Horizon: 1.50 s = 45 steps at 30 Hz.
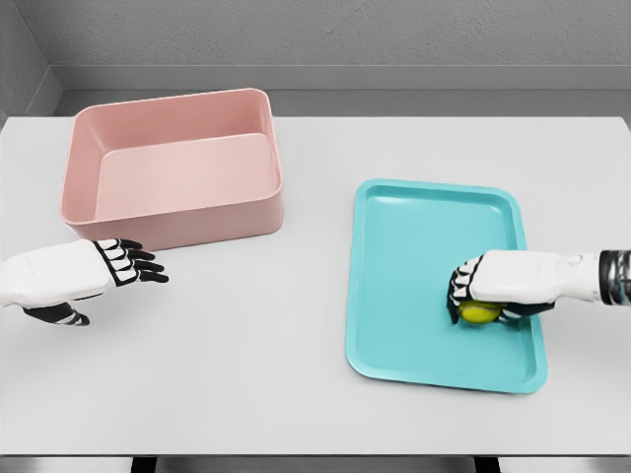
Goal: Put the tennis from the blue tray into the pink basket with both arms
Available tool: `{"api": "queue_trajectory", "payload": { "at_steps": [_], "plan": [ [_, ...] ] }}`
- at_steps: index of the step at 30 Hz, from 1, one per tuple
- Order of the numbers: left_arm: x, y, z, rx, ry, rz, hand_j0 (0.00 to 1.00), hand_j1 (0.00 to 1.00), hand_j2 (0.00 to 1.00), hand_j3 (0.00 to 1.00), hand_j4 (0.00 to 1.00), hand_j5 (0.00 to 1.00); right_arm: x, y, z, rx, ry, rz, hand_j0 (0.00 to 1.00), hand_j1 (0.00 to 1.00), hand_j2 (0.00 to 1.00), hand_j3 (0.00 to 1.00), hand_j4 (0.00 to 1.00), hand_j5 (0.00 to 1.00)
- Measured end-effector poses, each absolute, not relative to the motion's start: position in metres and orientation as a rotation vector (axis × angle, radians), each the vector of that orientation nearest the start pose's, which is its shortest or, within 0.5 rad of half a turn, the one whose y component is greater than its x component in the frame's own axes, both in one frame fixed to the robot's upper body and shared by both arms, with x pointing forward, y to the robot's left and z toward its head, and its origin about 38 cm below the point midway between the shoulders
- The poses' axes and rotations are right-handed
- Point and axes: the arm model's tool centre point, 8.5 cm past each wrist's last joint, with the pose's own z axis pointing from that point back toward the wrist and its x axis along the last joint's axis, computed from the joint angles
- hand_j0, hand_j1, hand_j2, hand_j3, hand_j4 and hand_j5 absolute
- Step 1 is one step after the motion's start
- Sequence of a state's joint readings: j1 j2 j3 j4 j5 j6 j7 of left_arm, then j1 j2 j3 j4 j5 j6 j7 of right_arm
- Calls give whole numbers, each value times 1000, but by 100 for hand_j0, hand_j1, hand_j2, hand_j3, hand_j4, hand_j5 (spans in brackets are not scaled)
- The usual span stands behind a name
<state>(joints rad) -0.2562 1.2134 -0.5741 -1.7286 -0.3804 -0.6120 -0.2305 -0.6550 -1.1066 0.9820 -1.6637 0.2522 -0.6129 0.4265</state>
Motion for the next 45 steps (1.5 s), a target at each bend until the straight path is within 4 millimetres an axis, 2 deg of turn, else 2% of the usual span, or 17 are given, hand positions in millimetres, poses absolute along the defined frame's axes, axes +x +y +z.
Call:
{"api": "queue_trajectory", "payload": {
  "at_steps": [3,8,12,17,31,38,42,45],
  "plan": [
    [325,362,191,329,-1349,-2146,100,100,100,100,100,100,354,-307,186,-102,-1297,2267,44,44,44,44,44,44],
    [323,366,191,330,-1331,-2149,100,100,100,100,100,100,356,-291,209,-133,-1379,2299,44,44,44,44,44,44],
    [322,369,191,331,-1319,-2150,100,100,100,100,100,100,358,-274,221,-135,-1439,2323,44,44,44,44,44,44],
    [323,370,192,336,-1317,-2151,100,100,100,100,100,100,361,-252,223,-104,-1492,2344,44,44,44,44,44,44],
    [323,373,193,343,-1307,-2151,100,100,100,100,100,100,372,-182,248,-54,-1677,2417,43,43,43,43,43,43],
    [323,373,193,343,-1306,-2151,100,100,100,100,100,100,367,-143,246,21,-1744,2454,43,43,43,43,43,43],
    [323,373,193,343,-1306,-2151,100,100,100,100,100,100,362,-110,240,56,-1775,2518,43,43,43,43,43,43],
    [323,373,193,343,-1306,-2151,100,100,100,100,100,100,368,-86,236,66,-1773,2551,43,43,43,43,43,43]
  ]
}}
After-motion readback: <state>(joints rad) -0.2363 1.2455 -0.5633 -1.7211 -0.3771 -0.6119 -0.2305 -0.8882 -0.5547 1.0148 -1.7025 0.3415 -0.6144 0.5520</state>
